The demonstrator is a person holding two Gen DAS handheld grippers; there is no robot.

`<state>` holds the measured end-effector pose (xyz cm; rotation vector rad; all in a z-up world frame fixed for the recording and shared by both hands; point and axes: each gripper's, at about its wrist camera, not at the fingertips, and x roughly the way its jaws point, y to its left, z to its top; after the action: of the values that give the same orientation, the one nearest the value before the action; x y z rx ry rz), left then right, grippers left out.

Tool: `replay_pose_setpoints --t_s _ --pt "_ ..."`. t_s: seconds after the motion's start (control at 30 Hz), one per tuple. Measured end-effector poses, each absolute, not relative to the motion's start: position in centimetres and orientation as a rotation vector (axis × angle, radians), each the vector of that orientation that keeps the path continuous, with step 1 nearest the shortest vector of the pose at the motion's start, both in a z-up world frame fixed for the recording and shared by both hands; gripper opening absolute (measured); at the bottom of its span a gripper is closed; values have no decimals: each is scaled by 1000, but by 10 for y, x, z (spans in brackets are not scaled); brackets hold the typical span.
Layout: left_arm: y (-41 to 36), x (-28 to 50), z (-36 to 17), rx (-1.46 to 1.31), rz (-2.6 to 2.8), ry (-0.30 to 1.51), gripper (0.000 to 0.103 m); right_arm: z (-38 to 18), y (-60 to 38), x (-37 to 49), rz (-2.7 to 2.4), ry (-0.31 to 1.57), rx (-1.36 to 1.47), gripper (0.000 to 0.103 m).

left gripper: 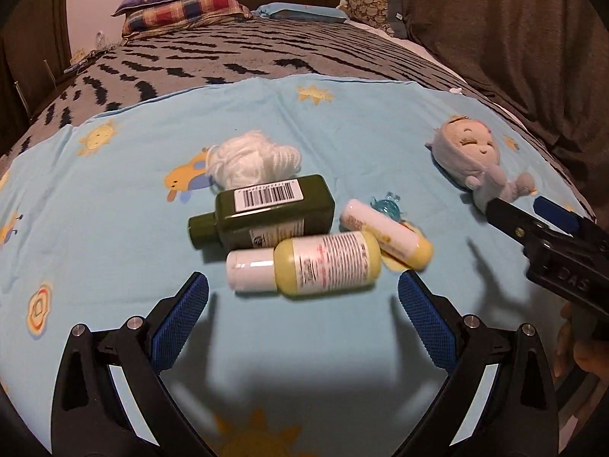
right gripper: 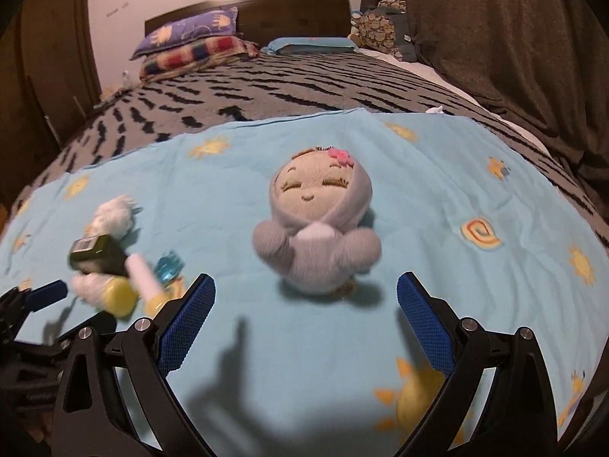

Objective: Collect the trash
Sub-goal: 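Grasp the yellow Kiehl's bottle with the left tool while the right grasps the grey plush doll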

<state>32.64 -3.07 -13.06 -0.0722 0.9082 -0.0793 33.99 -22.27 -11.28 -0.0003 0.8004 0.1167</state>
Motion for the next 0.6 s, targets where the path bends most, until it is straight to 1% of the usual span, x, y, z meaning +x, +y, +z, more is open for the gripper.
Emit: replay_pose_setpoints --t_s 0.03,0.1,0.17,0.23,0.27,0.3,0.37,0.47,0.6 --pt "-31 330 -133 -75 -79 913 94 -115 -223 345 118 809 6 97" --pt "-30 336 -136 -83 -74 916 90 -118 -222 354 120 819 20 96" --pt "-28 341 -138 -94 -84 922 81 -119 -220 357 123 815 19 95" --pt "-28 346 -139 -101 -94 925 81 -120 -220 363 127 820 23 90" --pt "-28 347 -139 -98 -95 924 81 -121 -221 367 129 826 30 84" --pt "-29 348 -138 -94 -96 923 81 -123 -222 369 125 832 35 75" --pt "-29 349 -138 -87 -100 922 80 -127 -225 374 122 847 55 62" --pt "-28 343 -135 -78 -106 914 80 -126 -230 367 134 822 86 58" --pt "-27 322 -126 -52 -109 891 80 -116 -232 345 137 786 83 57"
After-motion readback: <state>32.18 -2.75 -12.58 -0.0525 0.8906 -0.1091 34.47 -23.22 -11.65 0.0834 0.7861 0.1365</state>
